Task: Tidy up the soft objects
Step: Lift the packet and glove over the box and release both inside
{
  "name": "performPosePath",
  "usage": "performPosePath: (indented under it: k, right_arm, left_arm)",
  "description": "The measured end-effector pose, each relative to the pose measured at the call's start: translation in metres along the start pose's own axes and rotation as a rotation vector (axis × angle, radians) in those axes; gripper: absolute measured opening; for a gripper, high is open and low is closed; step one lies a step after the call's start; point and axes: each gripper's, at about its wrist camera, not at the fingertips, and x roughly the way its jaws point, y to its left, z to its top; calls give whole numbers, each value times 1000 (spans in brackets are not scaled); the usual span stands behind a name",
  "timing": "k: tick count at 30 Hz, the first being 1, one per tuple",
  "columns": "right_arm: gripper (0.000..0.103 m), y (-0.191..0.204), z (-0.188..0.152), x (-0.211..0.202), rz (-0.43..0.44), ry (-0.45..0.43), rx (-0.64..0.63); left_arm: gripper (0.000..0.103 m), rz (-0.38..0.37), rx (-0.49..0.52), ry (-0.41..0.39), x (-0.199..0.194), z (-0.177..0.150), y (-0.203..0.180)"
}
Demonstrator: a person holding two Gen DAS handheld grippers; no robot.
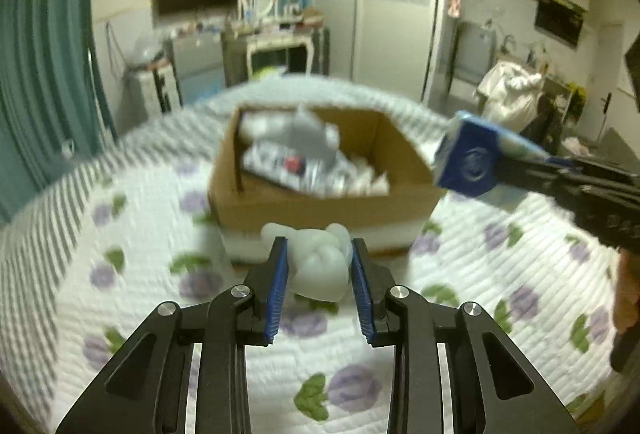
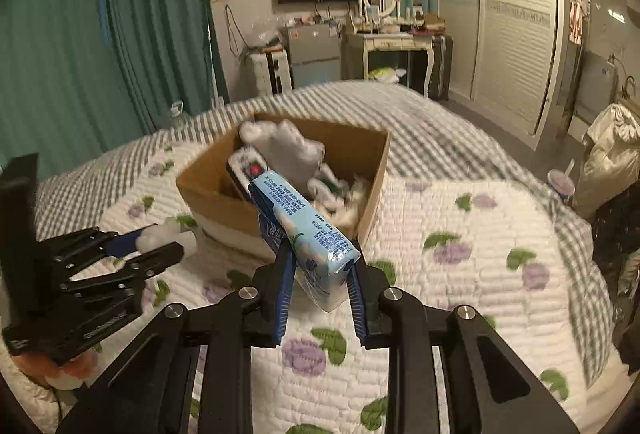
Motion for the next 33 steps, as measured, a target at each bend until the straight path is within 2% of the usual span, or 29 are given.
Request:
performPosePath:
  k: [5,12,16,21,25,28,29,30,31,32,33]
  right_arm:
    - [25,1,43,-9,-3,-71,-43]
    - [25,-1,91,18,2,-115,-70]
    - [25,-9,103,57,-11,-97,-78]
    - [25,-22,104,109,-31,-32,-69]
    - [25,-39,99,143,5,16,1]
    - [27,-43,94,155,7,26,17]
    - [31,-45,93,156,5,32,31]
    - [36,-48,93,155,11,35,41]
    - [40,-50,94,152,21,30,53]
    - [48,-50,94,147,19,23,59]
    - [51,-50,95,138,6,9,66]
  left_arm:
    - [30,10,36,-55,-4,37,-6]
    - [30,41,58,-65,39,75,0]
    - [30,58,47,-42,76,86,6]
    - [30,68,29,2,119,88,15]
    - [31,86,46,21,136,85,15]
    - [41,79,60,5,135,82,10]
    - [47,73,60,7,133,82,9]
    - [61,84,60,13,132,82,6]
    - [69,101,61,11,128,82,4]
    - [78,112,63,-4,122,82,2]
    - [79,118,65,-23,114,83,1]
